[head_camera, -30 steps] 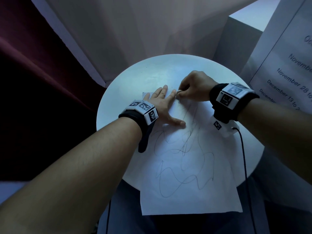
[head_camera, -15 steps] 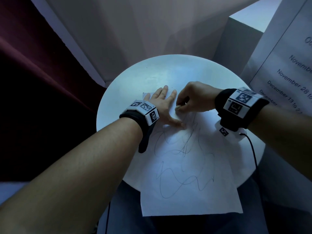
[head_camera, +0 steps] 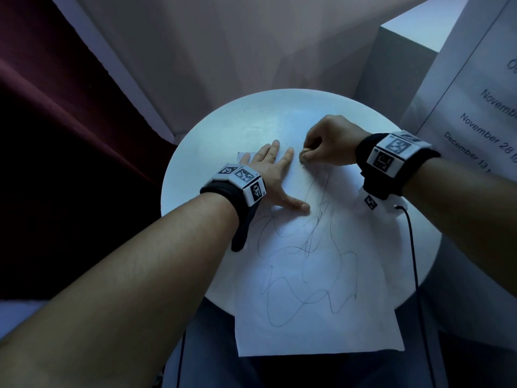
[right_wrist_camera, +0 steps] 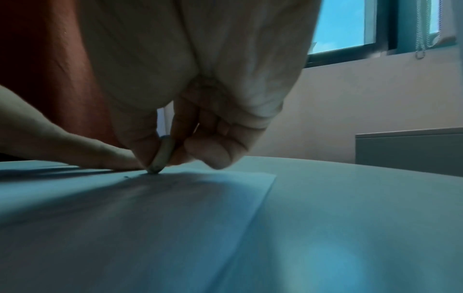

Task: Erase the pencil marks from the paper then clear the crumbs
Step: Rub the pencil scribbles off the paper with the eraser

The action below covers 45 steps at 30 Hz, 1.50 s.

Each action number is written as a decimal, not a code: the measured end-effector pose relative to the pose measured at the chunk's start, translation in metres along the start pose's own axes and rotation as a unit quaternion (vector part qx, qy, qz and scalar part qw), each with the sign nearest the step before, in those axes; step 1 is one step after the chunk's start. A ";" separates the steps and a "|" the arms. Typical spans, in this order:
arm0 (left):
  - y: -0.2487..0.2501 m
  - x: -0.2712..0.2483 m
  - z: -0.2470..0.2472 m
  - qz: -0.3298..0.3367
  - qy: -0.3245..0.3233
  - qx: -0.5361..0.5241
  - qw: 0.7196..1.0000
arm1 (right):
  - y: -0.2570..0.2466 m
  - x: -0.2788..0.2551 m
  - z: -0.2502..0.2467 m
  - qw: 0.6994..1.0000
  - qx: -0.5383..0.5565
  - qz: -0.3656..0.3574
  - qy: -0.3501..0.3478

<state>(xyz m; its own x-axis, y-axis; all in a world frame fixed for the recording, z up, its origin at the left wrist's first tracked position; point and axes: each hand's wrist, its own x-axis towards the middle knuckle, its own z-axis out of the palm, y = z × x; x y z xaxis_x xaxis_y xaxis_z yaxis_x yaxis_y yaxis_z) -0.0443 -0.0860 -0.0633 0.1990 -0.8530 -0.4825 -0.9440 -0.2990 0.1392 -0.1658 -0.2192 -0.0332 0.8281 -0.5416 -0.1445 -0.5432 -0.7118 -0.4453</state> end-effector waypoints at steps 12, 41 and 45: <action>0.000 0.000 0.000 0.000 -0.004 -0.005 1.000 | 0.000 0.002 0.002 1.000 0.003 -0.011 -0.003; 0.002 -0.009 0.003 -0.008 0.008 -0.012 1.000 | 0.013 -0.017 0.002 0.989 0.146 0.019 -0.025; 0.006 -0.017 0.001 -0.004 0.049 -0.021 0.999 | 0.018 -0.019 0.008 0.985 0.166 0.042 -0.005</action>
<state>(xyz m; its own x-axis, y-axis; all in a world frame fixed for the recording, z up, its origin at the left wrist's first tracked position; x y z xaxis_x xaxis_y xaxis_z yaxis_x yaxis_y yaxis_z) -0.0537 -0.0730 -0.0554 0.2327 -0.8879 -0.3968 -0.9313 -0.3210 0.1723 -0.1899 -0.2181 -0.0450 0.7841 -0.5873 -0.2005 -0.5361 -0.4783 -0.6955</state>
